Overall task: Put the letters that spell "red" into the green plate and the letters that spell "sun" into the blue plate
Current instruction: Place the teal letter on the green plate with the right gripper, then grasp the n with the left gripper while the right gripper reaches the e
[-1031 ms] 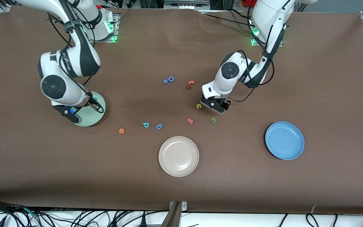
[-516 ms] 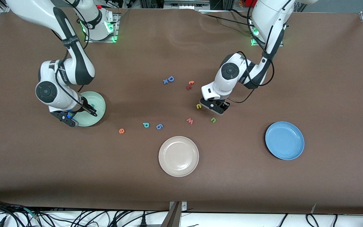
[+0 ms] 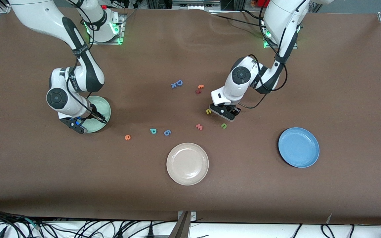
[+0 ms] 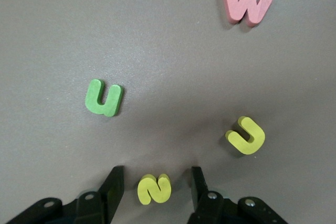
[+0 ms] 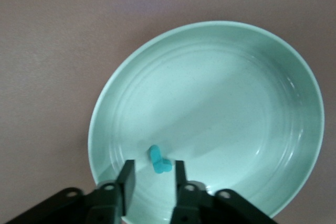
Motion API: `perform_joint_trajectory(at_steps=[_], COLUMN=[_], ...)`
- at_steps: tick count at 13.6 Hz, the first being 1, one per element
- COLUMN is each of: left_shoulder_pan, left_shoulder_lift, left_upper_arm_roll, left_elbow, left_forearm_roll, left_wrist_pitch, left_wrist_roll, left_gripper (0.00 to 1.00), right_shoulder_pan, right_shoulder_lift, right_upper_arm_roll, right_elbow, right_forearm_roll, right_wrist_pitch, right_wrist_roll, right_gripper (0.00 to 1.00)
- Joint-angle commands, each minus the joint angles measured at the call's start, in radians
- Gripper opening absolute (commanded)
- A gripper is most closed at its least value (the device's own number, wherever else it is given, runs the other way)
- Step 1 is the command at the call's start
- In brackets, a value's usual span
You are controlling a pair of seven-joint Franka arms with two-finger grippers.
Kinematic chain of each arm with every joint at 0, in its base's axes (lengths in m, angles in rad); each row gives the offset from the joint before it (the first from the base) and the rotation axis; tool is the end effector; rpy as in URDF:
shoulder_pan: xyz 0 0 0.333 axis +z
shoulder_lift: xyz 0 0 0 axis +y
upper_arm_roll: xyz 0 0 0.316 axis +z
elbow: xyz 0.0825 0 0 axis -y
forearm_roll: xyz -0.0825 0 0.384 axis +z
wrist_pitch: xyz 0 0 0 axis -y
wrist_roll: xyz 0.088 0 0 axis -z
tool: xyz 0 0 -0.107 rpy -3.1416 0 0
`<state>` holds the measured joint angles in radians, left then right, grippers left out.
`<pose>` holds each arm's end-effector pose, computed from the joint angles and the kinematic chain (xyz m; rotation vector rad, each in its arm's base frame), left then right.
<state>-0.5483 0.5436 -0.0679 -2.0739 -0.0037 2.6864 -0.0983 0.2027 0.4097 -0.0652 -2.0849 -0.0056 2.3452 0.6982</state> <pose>0.4840 -0.3426 0.1696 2.9846 -0.7679 0.0815 0.5647 0.0781 0.2149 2.9323 -0.8321 -0.1888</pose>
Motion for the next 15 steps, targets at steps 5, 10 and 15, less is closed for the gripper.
perform_joint_trajectory(at_steps=[5,10,15], left_shoulder_pan=[0.014,0.016,0.016], left_shoulder_lift=[-0.002,-0.002,-0.002], left_upper_arm_roll=[-0.003,-0.004,-0.006], left_elbow=[0.008,0.0,-0.005], left_forearm_roll=[0.028,0.027,0.027], left_wrist_pitch=[-0.033,-0.034,-0.034], left_wrist_roll=[-0.024,-0.024,-0.038], left_gripper=[0.49,0.46,0.38], right_shoulder_pan=[0.026,0.09,0.103], right_shoulder_lift=[-0.023,0.121,0.216], right_upper_arm_roll=[0.033,0.032,0.031], right_elbow=[0.188,0.325,0.322], right_forearm_roll=[0.142,0.138,0.131], right_wrist_pitch=[-0.096,-0.051,0.098], right_wrist_roll=[-0.006,0.069,0.08], right_gripper=[0.64,0.83,0.86])
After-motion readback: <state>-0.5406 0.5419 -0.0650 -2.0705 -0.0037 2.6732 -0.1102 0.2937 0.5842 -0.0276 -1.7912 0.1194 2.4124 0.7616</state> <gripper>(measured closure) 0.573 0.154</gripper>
